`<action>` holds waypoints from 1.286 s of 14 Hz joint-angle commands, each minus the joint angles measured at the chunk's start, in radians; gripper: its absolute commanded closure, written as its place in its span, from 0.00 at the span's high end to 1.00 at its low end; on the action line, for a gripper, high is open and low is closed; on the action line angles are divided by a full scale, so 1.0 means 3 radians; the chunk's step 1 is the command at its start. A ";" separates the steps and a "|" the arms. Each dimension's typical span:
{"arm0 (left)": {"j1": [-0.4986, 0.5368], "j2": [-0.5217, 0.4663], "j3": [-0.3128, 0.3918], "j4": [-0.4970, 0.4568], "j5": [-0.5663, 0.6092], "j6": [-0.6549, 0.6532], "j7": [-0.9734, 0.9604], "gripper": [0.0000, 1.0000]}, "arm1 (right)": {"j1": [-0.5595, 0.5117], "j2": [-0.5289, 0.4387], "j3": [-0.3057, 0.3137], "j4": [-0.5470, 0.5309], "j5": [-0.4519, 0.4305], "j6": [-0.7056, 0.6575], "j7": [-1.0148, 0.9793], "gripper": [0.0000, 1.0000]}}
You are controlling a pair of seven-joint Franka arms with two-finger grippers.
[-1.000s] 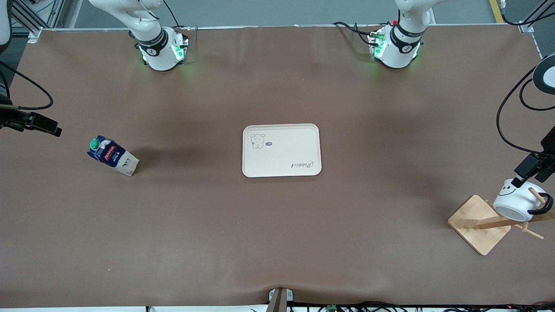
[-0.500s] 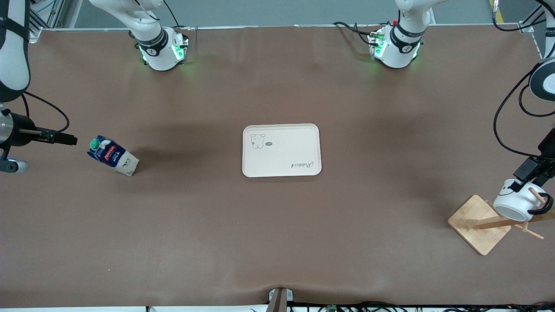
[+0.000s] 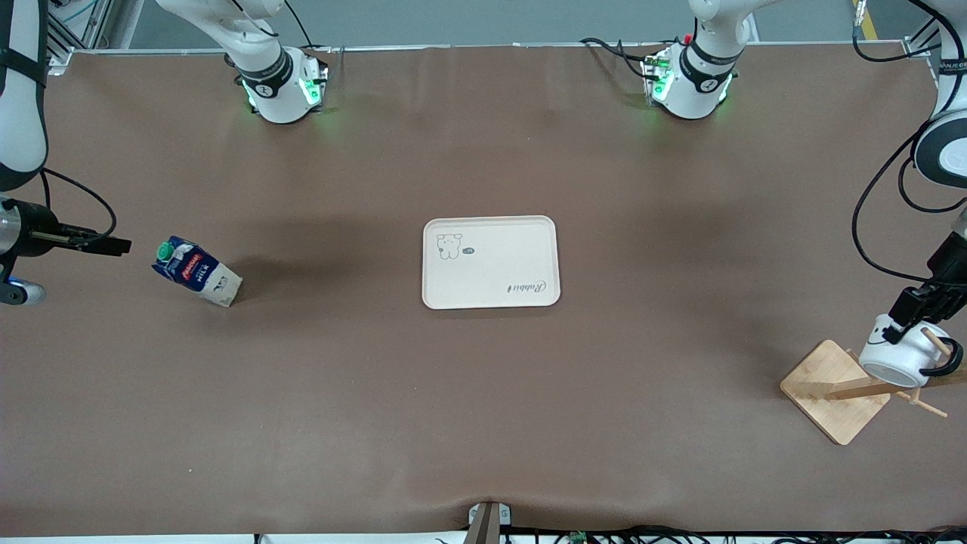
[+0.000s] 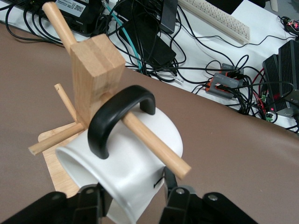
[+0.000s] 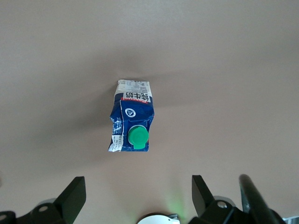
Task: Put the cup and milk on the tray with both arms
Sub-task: 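Grasp the mug rim with the left gripper while the right gripper grasps the carton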
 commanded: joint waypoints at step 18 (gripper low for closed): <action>0.0045 -0.0512 -0.0184 -0.0218 -0.0080 -0.0600 0.0059 0.00 | -0.0064 0.0099 0.0031 -0.0650 -0.0061 0.0490 0.0291 1.00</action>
